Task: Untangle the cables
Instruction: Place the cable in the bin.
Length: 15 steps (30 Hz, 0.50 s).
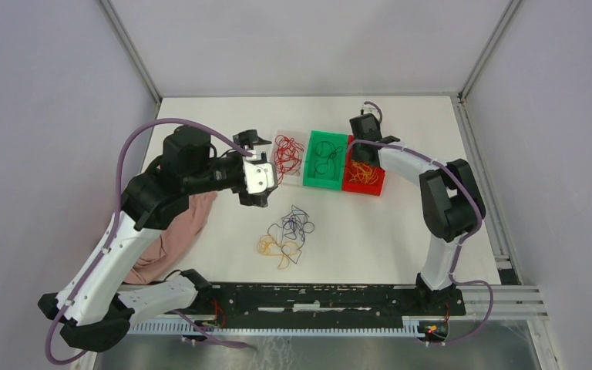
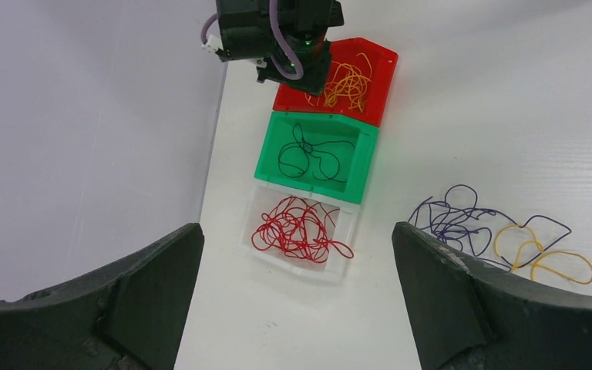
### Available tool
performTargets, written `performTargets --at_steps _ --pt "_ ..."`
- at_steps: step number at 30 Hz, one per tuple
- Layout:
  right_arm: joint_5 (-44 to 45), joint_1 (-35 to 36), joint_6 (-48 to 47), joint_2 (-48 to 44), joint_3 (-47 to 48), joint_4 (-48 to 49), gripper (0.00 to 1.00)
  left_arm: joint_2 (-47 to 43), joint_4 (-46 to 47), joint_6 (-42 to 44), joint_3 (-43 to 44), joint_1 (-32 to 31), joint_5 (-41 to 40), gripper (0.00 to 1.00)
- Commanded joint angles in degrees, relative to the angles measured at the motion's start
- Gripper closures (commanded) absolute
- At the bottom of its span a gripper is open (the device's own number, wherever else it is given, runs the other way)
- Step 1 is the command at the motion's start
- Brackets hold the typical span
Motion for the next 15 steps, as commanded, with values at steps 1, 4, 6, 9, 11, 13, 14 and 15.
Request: performTargets --at_steps 1,4,6,9,11,13,14,15 --pt "-5.62 -0.28 3.05 3.59 -0.4 3.78 1.0 -0.76 -0.12 -1.27 2.36 -0.18 0.71 0.01" --pt "-5.67 -0.35 2.48 4.79 0.21 3.61 1.0 -0.71 -0.12 -1.14 2.51 -0.18 0.36 0.01" --pt "-5.73 -0.65 2.01 4.8 0.65 3.33 0.98 -0.65 -0.1 -1.09 2.43 -0.17 0.14 0.01" --pt "-7.33 -1.47 1.53 2.71 0.9 3.5 0.79 -0.52 -0.12 -1.08 2.25 -0.18 -0.23 0.01" --pt "-7.51 -1.66 0.51 0.53 1.11 3.08 0.7 -0.24 -0.03 -1.07 2.04 -0.17 -0.77 0.01" --pt "-7.3 -1.97 -0.39 -1.47 2.05 1.55 0.66 0.35 -0.03 -1.89 2.11 -0.17 -1.22 0.01" --pt "-7.37 -2.17 -0.54 -2.57 2.37 0.95 0.63 0.67 -0.03 -2.6 2.32 -0.17 -1.4 0.01" --pt "-7.6 -2.4 -0.6 -3.7 2.44 0.57 0.61 1.0 -0.05 -3.27 2.59 -0.12 -1.49 0.01"
